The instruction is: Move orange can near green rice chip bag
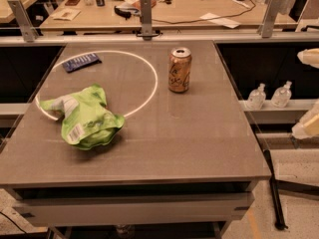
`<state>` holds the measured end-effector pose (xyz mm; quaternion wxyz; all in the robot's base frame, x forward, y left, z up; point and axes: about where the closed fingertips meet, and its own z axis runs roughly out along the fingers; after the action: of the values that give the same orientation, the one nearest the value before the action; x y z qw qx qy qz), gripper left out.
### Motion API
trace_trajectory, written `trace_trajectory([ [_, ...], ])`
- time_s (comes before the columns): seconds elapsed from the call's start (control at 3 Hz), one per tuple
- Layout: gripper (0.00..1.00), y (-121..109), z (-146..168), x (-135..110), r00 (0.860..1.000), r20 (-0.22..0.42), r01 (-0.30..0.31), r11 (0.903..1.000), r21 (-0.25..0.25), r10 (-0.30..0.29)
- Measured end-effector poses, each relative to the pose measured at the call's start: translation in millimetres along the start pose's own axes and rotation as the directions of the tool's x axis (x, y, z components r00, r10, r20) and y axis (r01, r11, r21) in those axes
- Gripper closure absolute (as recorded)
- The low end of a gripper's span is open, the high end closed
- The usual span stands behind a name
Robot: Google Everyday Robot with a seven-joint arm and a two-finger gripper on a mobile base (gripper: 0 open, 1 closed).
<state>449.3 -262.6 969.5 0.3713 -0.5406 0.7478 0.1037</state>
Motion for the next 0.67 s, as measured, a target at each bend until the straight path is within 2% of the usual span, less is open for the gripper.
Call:
trace_trajectory([
  [0.33,0.0,3.5,4.6,-11.0,0.975,0.222,0.013,0.9999,0.007,-0.014],
  [0.67,0.0,7.8,14.1,-23.5,0.916,0.4,-0.024,0.9997,0.006,0.02],
])
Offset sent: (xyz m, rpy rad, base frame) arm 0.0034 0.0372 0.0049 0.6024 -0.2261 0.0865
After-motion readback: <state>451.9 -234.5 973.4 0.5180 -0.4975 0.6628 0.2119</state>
